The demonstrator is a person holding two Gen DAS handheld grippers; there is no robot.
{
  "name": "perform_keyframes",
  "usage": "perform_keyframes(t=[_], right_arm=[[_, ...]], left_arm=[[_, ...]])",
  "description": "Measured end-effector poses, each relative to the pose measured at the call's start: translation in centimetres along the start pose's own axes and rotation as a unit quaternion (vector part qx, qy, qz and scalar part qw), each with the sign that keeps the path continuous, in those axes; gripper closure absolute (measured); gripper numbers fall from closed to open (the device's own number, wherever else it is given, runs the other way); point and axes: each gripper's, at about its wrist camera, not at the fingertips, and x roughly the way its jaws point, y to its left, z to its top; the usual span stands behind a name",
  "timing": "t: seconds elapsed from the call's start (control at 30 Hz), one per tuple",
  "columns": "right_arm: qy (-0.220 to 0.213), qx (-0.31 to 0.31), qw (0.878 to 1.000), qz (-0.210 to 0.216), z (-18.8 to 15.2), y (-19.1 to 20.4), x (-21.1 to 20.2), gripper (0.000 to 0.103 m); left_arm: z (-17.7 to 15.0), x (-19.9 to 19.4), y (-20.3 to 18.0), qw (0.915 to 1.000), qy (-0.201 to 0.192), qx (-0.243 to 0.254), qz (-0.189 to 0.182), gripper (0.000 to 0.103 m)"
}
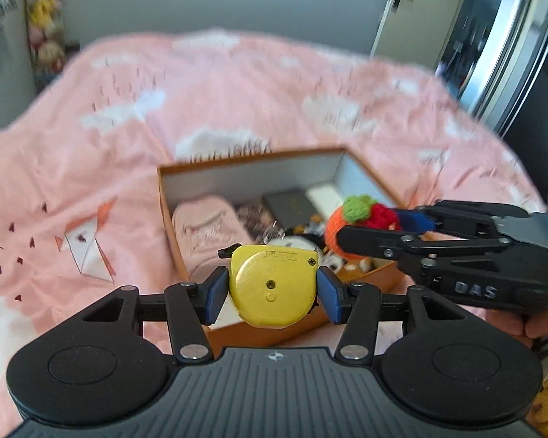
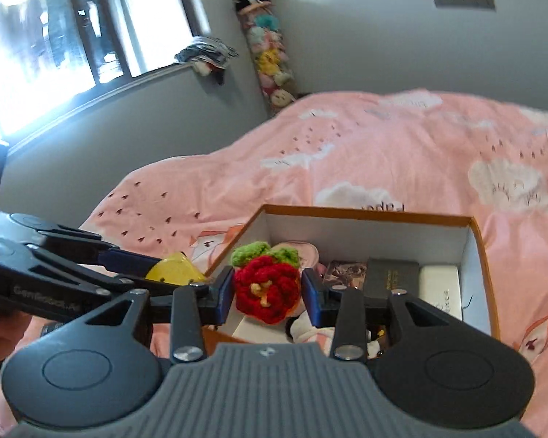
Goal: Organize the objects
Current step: 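Carry the tape measure and crochet fruit over the orange box with both tools, then release the tape measure into the box with the left tool while the right releases the crochet fruit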
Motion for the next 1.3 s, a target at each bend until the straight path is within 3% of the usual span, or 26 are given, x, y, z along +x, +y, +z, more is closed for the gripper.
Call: perform_keyframes(t=[0.1, 0.3, 0.63, 0.77, 0.97, 1.17, 1.3], right_arm=[[0.008, 0.02, 1.0, -0.002, 0.2, -0.8, 1.2, 0.062], [0.025, 0.034, 0.999, -0.015, -0.3, -2.8, 2.8, 0.062], [0.034, 0.05, 0.998, -0.016, -0.7, -5.2, 4.6, 0.062], [0.032, 0.052, 0.998, -0.019, -0.8, -5.7, 4.5, 0.062], [0.035, 0.055, 0.998, -0.015, -1.0, -6.0, 4.8, 0.062], [0.04, 0.058, 0.997, -0.015, -1.2, -6.1, 4.9, 0.062], [0.042, 0.057, 0.997, -0.014, -1.3, -6.0, 4.8, 0.062]], left_arm=[[1.3, 3.3, -0.6, 0.9975, 0.058, 0.013, 0.039, 0.043], [2.0, 8.1, -0.7, 0.988, 0.137, 0.018, 0.07, 0.043], [1.8, 12.3, -1.1, 0.972, 0.215, 0.023, 0.091, 0.043], [2.2, 13.0, -1.1, 0.9697, 0.231, 0.016, 0.079, 0.042], [2.3, 13.8, -1.4, 0.9644, 0.239, 0.046, 0.104, 0.042], [1.9, 13.3, -1.1, 0.9671, 0.218, 0.069, 0.111, 0.04], [2.2, 12.1, -0.9, 0.9747, 0.182, 0.07, 0.11, 0.041]])
